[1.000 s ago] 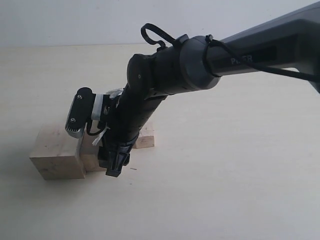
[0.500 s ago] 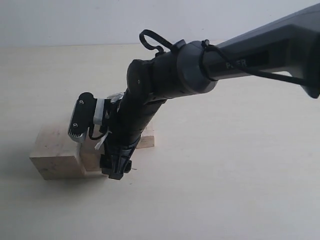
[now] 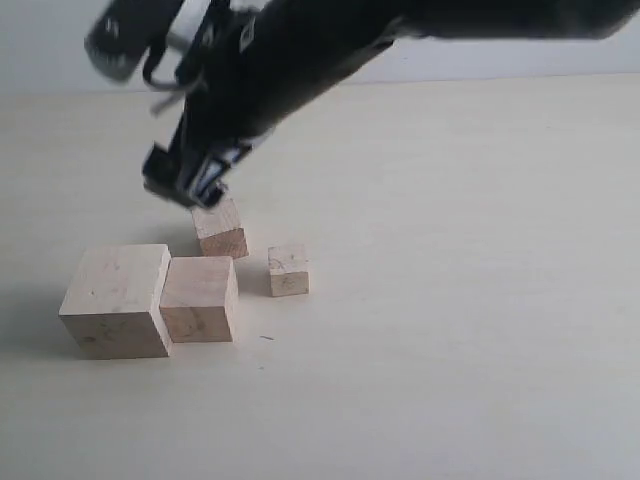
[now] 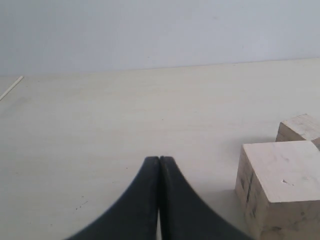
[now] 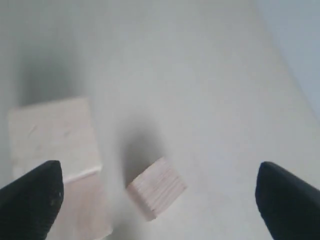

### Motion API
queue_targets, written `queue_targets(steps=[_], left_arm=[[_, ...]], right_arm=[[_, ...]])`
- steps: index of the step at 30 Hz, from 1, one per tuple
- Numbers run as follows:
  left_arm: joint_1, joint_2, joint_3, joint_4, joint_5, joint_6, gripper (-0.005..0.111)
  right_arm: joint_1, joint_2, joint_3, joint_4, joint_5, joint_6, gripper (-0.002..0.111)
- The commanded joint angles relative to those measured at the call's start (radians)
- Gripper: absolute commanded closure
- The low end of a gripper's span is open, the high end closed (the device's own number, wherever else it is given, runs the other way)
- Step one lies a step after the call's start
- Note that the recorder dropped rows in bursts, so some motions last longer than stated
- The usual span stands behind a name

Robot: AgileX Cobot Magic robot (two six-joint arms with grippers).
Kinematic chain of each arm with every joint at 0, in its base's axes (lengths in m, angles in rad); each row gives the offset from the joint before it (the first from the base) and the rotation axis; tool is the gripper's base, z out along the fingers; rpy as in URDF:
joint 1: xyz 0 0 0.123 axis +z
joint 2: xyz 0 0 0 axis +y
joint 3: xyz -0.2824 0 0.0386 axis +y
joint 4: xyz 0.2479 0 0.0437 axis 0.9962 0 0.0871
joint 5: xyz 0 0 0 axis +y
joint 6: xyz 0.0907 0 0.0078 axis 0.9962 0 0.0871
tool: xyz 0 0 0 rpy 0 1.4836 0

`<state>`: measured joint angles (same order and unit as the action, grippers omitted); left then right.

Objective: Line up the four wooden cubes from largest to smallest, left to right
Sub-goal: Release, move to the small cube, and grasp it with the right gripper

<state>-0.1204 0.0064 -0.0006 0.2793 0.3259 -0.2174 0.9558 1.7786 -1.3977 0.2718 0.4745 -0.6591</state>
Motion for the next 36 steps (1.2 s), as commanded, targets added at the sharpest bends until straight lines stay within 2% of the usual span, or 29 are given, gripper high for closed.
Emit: queue_targets(steps=[1, 3, 10, 20, 28, 30, 32, 36], left_arm=[[0.001, -0.006, 0.001, -0.001, -0.002, 0.001, 0.107], [0.001, -0.006, 0.001, -0.001, -0.002, 0.001, 0.107], [0.001, -0.006, 0.001, -0.001, -0.002, 0.001, 0.107], [0.001, -0.006, 0.001, -0.001, -0.002, 0.001, 0.107], [0.001, -0.006, 0.001, -0.001, -0.002, 0.001, 0.107], [0.001, -0.006, 0.001, -0.001, -0.002, 0.001, 0.107], [0.001, -0.006, 0.001, -0.001, -0.002, 0.001, 0.107], [0.001, -0.006, 0.001, -0.001, -0.002, 0.001, 0.107]], right_arm=[[-0.064, -0.020, 0.003, -0.047, -0.126, 0.393, 0.009], [-0.075, 0.018, 0.003, -0.055, -0.125, 0.489, 0.009], [-0.072, 0.203, -0.042, -0.064, -0.101, 0.518, 0.009], [-0.067, 0.407, -0.256, -0.064, 0.077, 0.558, 0.009], [-0.065, 0.504, -0.265, -0.064, 0.075, 0.558, 0.012], [-0.065, 0.508, -0.265, -0.067, 0.069, 0.558, 0.022], [-0.067, 0.504, -0.265, -0.075, 0.066, 0.556, 0.041], [-0.067, 0.451, -0.265, -0.187, 0.069, 0.565, 0.093]])
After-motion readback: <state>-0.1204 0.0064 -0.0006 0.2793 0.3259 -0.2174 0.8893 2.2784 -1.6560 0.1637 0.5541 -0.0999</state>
